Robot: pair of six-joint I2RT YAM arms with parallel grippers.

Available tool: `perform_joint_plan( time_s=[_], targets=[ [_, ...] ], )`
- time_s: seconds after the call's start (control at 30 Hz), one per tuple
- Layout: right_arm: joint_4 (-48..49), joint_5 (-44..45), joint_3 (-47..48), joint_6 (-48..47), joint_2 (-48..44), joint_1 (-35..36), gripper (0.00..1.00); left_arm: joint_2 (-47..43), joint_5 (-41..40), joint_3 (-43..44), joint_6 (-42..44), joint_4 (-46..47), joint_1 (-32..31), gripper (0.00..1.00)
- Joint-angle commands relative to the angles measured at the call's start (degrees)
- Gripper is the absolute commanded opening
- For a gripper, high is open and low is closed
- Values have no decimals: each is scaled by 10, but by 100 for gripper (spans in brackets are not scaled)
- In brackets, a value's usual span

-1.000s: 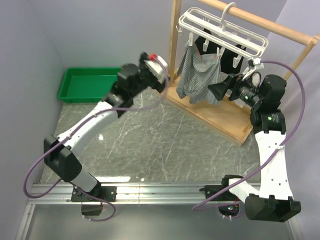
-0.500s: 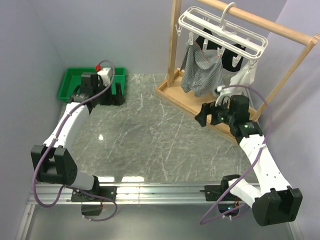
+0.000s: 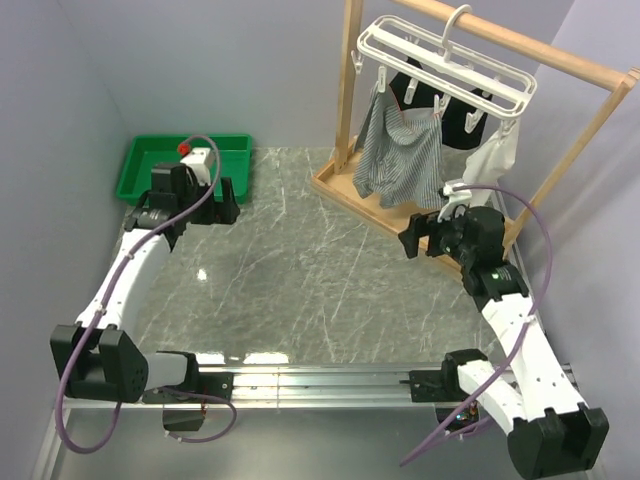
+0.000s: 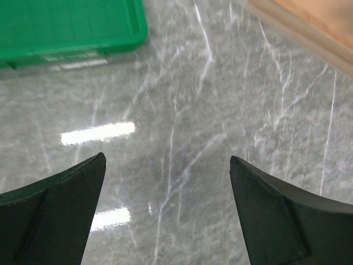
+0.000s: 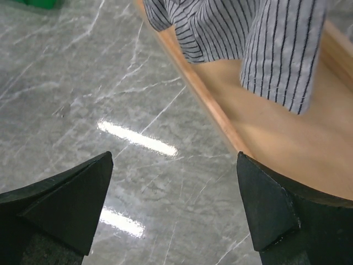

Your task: Clip the underwear to the hanger

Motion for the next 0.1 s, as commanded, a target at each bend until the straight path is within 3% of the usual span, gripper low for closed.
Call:
perform_joint_plan(
  time_s=[0.0,0.07],
  targets=[
    [31,25,12,1,-26,4,100,-23,-35,39,-5,23,1,99],
    [32,32,11,4,-38,3,100,-30,-64,45,-9,22,1,100]
  ],
)
